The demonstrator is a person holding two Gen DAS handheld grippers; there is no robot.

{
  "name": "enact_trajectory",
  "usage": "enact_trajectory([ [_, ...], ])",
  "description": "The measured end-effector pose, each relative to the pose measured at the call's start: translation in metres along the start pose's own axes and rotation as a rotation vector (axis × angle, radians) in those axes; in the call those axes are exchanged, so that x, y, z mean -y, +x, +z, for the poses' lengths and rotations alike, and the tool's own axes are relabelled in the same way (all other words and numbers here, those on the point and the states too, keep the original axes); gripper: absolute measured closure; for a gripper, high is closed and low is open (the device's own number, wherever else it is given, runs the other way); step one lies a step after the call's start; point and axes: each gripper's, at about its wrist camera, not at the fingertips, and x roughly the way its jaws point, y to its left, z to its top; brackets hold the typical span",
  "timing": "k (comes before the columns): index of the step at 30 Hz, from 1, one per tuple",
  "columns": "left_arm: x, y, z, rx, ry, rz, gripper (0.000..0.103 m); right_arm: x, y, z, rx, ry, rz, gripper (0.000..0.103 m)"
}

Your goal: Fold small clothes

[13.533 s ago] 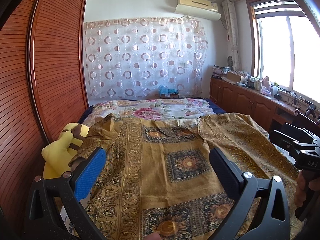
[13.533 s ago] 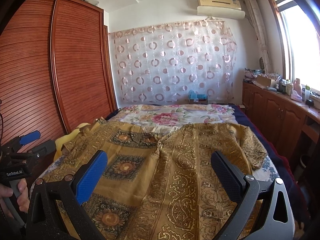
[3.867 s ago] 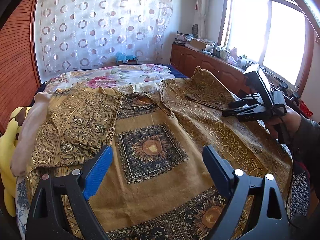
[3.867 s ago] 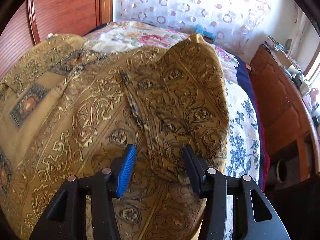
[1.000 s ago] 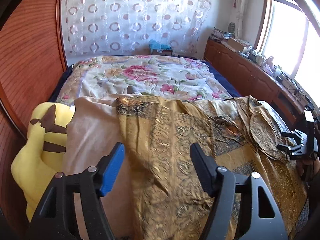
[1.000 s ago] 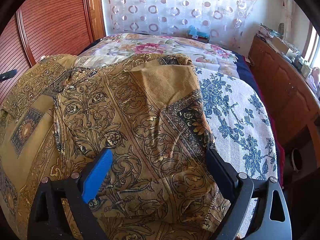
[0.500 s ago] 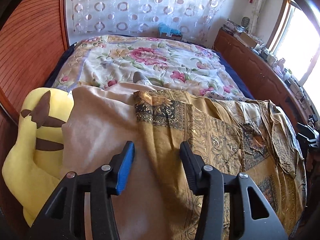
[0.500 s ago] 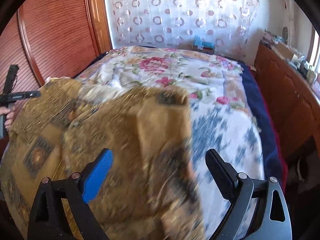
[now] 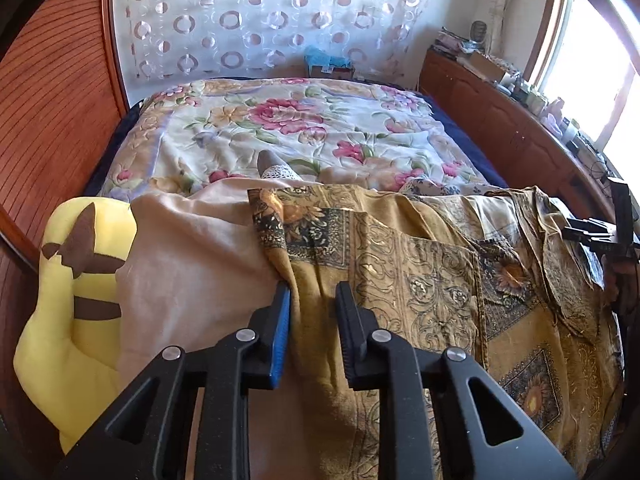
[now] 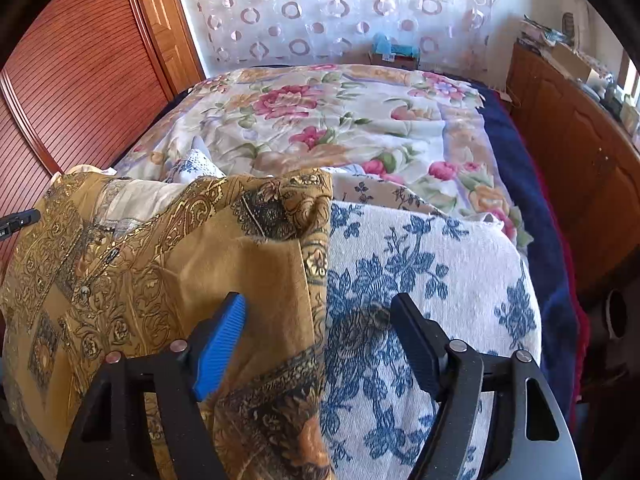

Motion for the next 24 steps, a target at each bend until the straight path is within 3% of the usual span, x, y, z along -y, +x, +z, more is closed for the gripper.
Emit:
enact_trajectory([
  [3,0.003,-0.005,0.002,0.024,0.005,0.008,0.093,-0.005,0.003,0.005,-0.003,-0.021,-0.013,0.049],
  [4,0.005,-0.009,0.002,0.035,0.010,0.006,0.096,-0.007,0.003,0.005,-0.002,-0.038,-0.029,0.079],
  [5,0.007,-0.013,0.003,0.050,0.016,0.006,0.096,-0.013,0.003,0.004,0.001,-0.059,-0.033,0.094],
  [9,0.020,-0.029,0.003,0.093,0.041,0.014,0.098,-0.024,-0.002,-0.004,0.025,-0.115,-0.045,0.099],
  [16,0.043,-0.064,-0.007,0.184,0.055,-0.032,0.099,-0.029,-0.048,-0.014,0.165,-0.082,-0.014,0.101],
  [24,0.058,-0.115,-0.049,0.284,0.045,-0.076,0.099,-0.049,-0.119,-0.069,0.283,-0.081,0.030,0.101],
])
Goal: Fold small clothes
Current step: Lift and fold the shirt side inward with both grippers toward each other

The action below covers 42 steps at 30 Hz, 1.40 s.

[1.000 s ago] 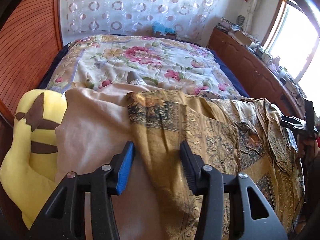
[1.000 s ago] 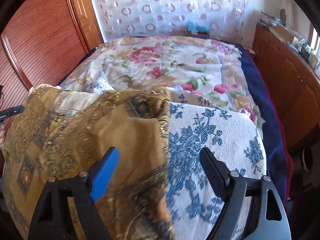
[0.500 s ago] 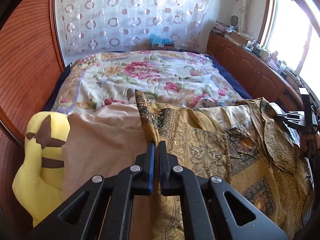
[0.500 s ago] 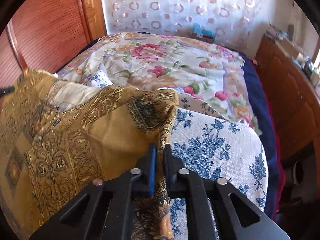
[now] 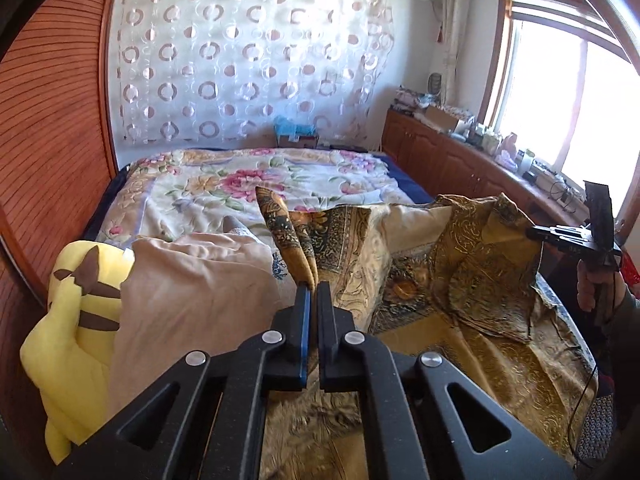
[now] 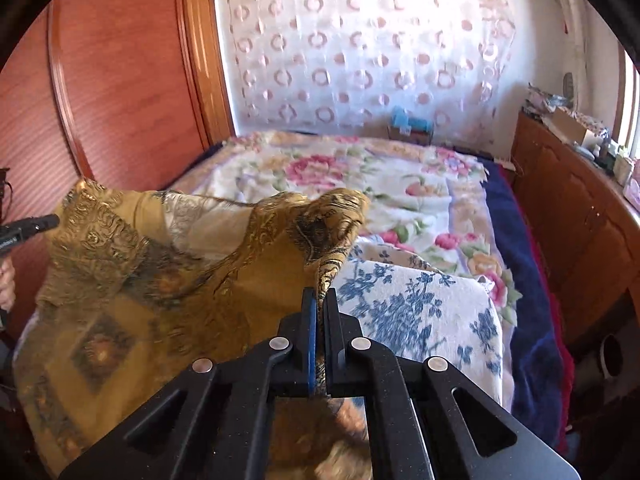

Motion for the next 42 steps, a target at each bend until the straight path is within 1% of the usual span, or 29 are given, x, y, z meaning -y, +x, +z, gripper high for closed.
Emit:
enact_trajectory([
  [5,0.003,-0.052,-0.028,0.069,-0.019,0.001,0.099,-0.016,-0.050,-0.039,0.038,0.005,0.022,0.101],
  [7,0.002,-0.073,-0.041,0.092,-0.025,0.013,0.099,-0.022,-0.065,-0.058,0.041,0.008,0.037,0.101],
  [10,0.002,-0.104,-0.064,0.123,-0.027,0.037,0.099,-0.029,-0.092,-0.082,0.052,0.011,0.036,0.101],
  [14,-0.001,-0.129,-0.095,0.123,-0.065,0.045,0.099,-0.032,-0.124,-0.118,0.058,0.052,0.079,0.101],
  [17,-0.004,-0.134,-0.115,0.117,-0.092,0.052,0.099,-0.032,-0.141,-0.152,0.035,0.050,0.083,0.101],
  [21,-0.009,-0.137,-0.138,0.084,-0.139,0.033,0.099,-0.024,-0.160,-0.184,0.031,0.091,0.089,0.101],
  [23,-0.009,-0.137,-0.146,0.068,-0.132,0.031,0.099,-0.020,-0.167,-0.189,0.035,0.109,0.088,0.101],
  [26,-0.010,-0.141,-0.152,0.055,-0.150,0.026,0.099,-0.023,-0.174,-0.193,0.033,0.112,0.077,0.101],
  [29,-0.007,-0.144,-0.157,0.041,-0.122,0.037,0.099,-0.028,-0.185,-0.199,0.007,0.110,0.069,0.101],
  [32,-0.003,-0.141,-0.166,0.006,-0.089,0.053,0.099,-0.040,-0.198,-0.206,-0.015,0.098,0.058,0.101],
  [37,-0.003,-0.128,-0.181,-0.060,-0.069,0.069,0.099,-0.049,-0.191,-0.210,-0.064,0.092,0.039,0.101],
  [42,-0.005,-0.119,-0.189,-0.096,-0.057,0.090,0.099,-0.052,-0.181,-0.208,-0.090,0.076,0.020,0.101],
])
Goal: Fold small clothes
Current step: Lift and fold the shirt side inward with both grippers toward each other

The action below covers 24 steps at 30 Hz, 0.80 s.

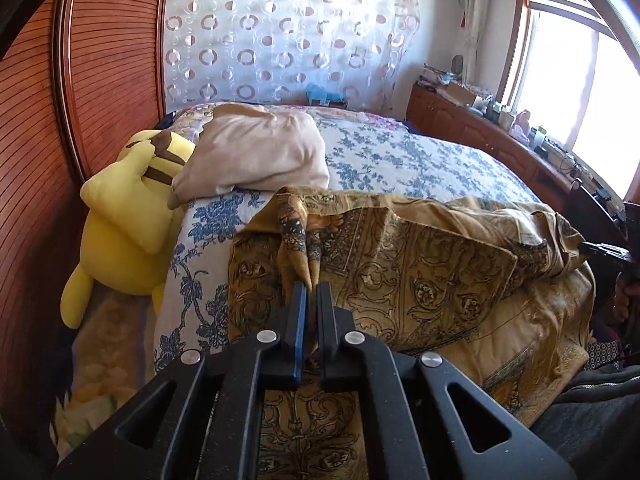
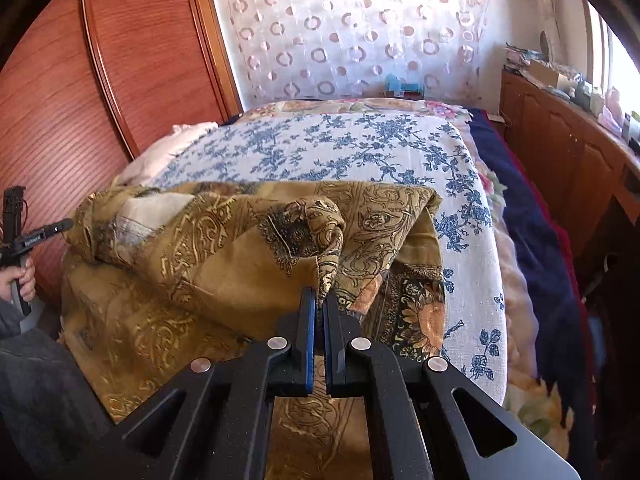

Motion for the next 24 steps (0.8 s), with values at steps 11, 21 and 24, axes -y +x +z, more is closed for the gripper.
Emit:
enact_trajectory([
  [11,-0.001,-0.014,0.010,0.063,0.015,0.015,0.059,-0.004,-0.003,0.006,0.015,-0.041,-0.016,0.096],
  [21,-0.010,0.011,0.046,0.047,0.043,0.033,0.026,0.000,-0.014,0.025,0.093,-0.067,-0.086,0.057],
  [24,-0.015,0.025,0.060,0.025,0.033,0.049,0.026,0.004,-0.003,0.035,0.097,-0.068,-0.114,0.050],
])
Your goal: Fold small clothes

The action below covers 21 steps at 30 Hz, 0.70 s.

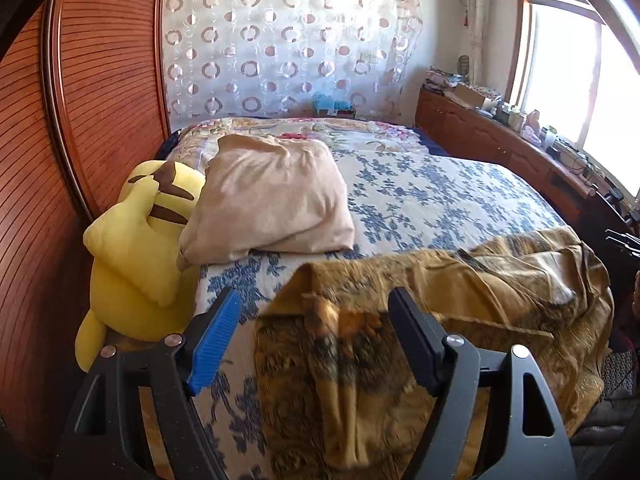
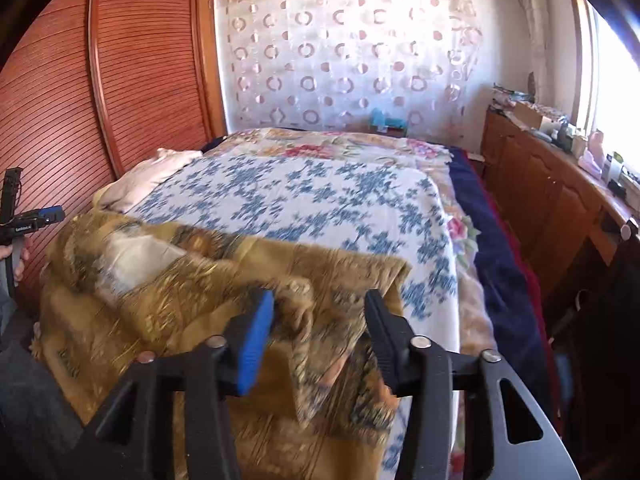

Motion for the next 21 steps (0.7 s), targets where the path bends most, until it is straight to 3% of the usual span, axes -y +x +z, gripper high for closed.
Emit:
enact_trajectory([
  [7,-0.005,0.034,0.025,-0.083,0.044,0.014,0.026,0.001,0.042,0.016,-0.013,0.008,0.004,0.043],
  [14,-0.015,0.061,0.034,-0.166,0.033,-0.052,0.026,0.009,0.084,0.027,-0.092,-0.026,-0.038,0.041],
  [19,-0.020,0.074,0.025,-0.218,-0.001,-0.080,0.040,0.021,0.102,0.031,-0.136,0.008,-0.055,0.040],
  [21,-0.020,0.078,0.019,-0.240,-0.007,-0.092,0.041,0.023,0.105,0.032,-0.150,0.022,-0.043,0.038],
])
